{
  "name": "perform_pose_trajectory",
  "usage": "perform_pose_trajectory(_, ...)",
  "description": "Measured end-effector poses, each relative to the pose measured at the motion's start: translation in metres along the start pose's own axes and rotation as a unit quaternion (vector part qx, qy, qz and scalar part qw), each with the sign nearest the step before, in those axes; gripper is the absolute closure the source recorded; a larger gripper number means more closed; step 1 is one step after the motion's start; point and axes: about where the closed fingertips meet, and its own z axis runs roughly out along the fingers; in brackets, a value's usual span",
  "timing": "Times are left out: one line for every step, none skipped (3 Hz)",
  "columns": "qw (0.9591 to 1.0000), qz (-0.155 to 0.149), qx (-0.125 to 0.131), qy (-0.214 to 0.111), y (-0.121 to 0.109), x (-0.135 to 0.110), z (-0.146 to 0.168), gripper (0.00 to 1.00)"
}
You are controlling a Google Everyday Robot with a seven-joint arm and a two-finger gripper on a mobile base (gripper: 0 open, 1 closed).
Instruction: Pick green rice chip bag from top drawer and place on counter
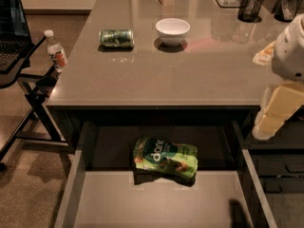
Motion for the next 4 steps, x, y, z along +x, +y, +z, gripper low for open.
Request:
perform_pose_trajectory(0.9981, 0.011, -0.051, -0.032, 0.031, 0.006, 0.052, 0.00)
perform_pose_trajectory(0.9955, -0.001, -0.062, -0.072, 0.070, 0.012, 0.091, 0.00)
perform_pose_trajectory(0.9948, -0.016, -0.042, -0.091, 0.106, 0.016, 0.133, 0.00)
perform_pose_trajectory(0.9947, -0.010, -0.010, -0.102, 0.109, 0.004, 0.166, 0.00)
